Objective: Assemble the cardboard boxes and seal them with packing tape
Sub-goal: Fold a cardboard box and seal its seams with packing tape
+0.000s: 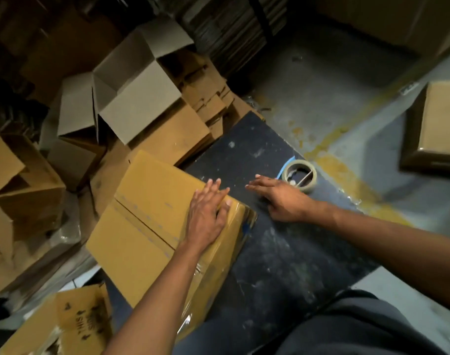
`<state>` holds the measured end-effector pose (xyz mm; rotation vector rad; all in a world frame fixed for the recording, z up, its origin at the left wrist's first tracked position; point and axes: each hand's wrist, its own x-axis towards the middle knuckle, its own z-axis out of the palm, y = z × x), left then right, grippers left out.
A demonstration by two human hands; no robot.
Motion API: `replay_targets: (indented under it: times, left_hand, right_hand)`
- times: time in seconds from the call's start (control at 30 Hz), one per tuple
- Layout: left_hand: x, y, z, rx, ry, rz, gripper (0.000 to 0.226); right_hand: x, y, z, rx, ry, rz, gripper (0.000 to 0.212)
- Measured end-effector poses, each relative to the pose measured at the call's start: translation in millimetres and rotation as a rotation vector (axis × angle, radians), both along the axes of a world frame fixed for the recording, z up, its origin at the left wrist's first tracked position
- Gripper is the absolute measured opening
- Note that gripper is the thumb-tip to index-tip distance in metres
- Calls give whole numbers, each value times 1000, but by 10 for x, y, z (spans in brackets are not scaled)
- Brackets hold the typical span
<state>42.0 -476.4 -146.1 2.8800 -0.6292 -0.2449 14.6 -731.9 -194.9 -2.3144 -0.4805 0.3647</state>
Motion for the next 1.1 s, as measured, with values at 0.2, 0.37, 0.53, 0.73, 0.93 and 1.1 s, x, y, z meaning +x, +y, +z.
replay_targets:
  times: [0.2,0.37,0.53,0.73,0.93,1.1]
  left_hand:
    - [10,64,-28,33,-20,-64,54]
    - [45,116,-65,83,-87,-164,57]
    - [86,156,-179,44,-156,-170,59]
    - [64,172,-220,34,-156,-193,64]
    - [53,169,-207,-20,-145,-188,63]
    - [48,172,-190,-6,-146,-188,72]
  right_hand:
    - [-568,701,-47,555,283,-366,94]
    - [-786,1147,-337,468,154,-488,106]
    - [-823,1572,-427,220,15,-572,124]
    - [-1112,1838,-511,193,-50,-635,121]
    - [-1067,1754,-565,457,-81,-880,104]
    - [-838,1932,-584,363,-93,-854,111]
